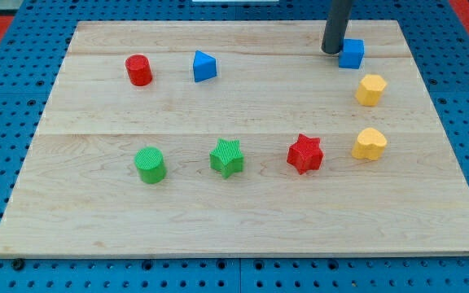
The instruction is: Move the red circle parallel to the top of the green circle
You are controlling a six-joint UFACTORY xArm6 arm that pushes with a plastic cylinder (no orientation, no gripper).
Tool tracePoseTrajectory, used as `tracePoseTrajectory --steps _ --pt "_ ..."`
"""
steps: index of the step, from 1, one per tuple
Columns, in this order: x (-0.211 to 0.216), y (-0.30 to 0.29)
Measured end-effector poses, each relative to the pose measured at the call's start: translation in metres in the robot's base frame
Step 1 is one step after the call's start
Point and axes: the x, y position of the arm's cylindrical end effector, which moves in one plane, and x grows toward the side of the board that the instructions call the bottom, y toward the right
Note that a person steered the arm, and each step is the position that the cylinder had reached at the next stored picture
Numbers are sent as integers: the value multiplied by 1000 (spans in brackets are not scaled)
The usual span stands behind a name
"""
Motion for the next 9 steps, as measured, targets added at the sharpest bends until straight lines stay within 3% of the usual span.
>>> tracePoseTrajectory --steps 3,7,8,9 --pt "16 22" --pt "-22 -327" --pt "-19 -332" --pt "45 -318"
